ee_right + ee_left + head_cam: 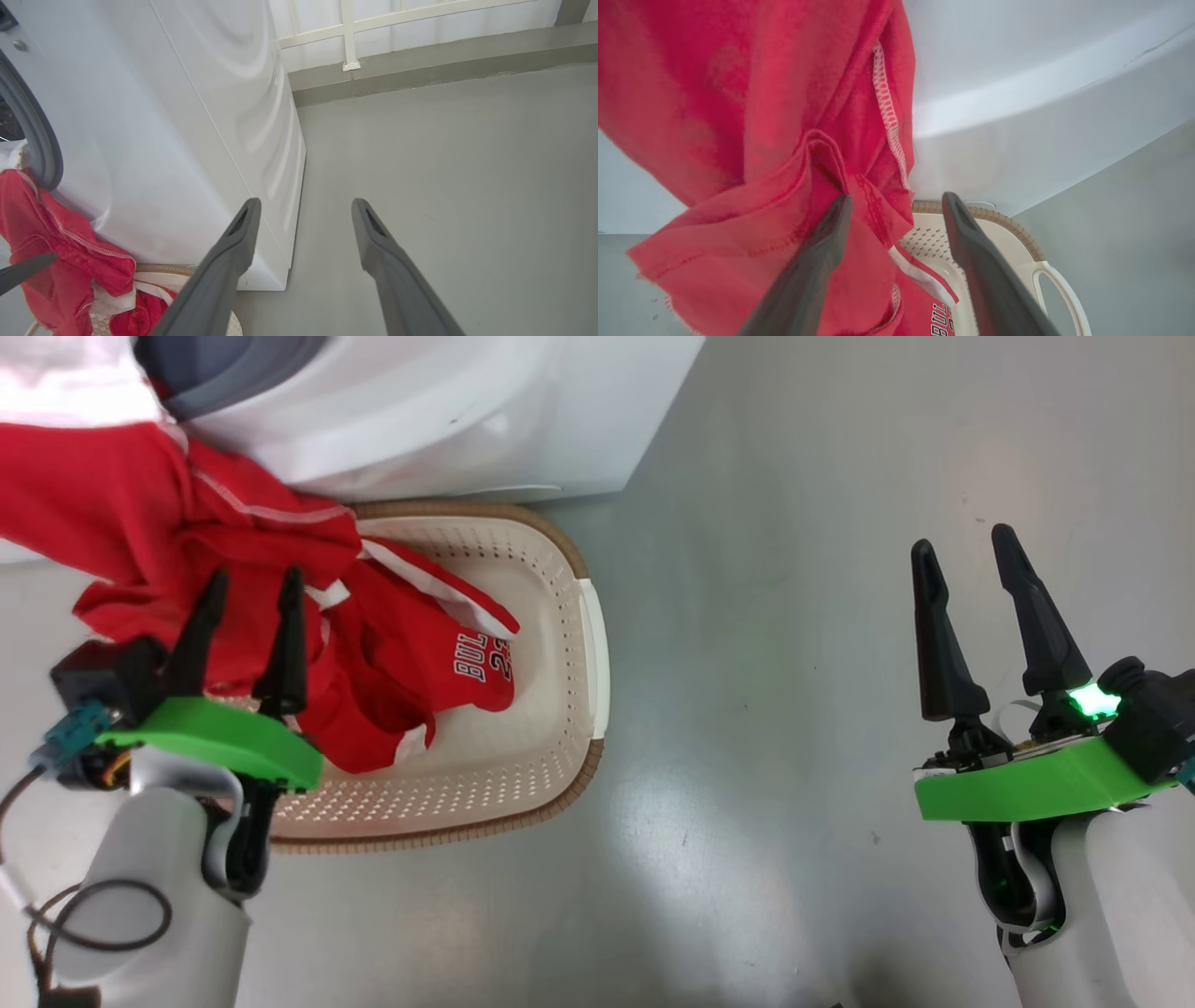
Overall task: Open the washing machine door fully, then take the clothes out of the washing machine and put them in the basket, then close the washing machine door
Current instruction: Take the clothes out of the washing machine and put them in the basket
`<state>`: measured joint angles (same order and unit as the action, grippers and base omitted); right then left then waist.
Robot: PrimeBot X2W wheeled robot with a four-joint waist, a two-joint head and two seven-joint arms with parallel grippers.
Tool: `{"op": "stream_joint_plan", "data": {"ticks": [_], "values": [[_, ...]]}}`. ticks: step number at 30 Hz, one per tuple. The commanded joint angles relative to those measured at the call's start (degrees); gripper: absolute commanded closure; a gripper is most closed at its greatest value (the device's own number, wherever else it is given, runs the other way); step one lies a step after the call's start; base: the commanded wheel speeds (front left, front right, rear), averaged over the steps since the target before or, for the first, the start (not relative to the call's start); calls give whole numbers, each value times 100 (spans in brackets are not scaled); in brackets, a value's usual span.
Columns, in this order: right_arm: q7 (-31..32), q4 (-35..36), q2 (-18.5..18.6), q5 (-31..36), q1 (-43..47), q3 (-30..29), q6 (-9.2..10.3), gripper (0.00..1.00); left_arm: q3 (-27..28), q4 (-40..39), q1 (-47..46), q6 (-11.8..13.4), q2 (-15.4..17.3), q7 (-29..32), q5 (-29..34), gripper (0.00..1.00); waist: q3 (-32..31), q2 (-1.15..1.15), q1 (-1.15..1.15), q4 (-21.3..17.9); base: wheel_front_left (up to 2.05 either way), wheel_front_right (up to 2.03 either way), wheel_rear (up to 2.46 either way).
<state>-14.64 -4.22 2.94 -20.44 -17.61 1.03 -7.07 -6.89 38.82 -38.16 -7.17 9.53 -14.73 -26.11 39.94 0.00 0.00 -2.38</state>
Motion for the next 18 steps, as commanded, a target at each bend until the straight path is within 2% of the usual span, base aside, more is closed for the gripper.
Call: {"op": "stream_joint_plan", "data": {"ticks": [1, 18], "values": [[-36, 98, -6, 46, 195, 121, -42, 0, 240, -223, 253, -32, 196, -27, 69, 0, -71, 0, 0, 28, 0, 0, 0], [-36, -82, -6, 202, 494, 26, -42, 0, 1083, -2169, 1344, -32, -95, -27, 541, 0, -584, 0, 0, 313, 0, 0, 0]]}}
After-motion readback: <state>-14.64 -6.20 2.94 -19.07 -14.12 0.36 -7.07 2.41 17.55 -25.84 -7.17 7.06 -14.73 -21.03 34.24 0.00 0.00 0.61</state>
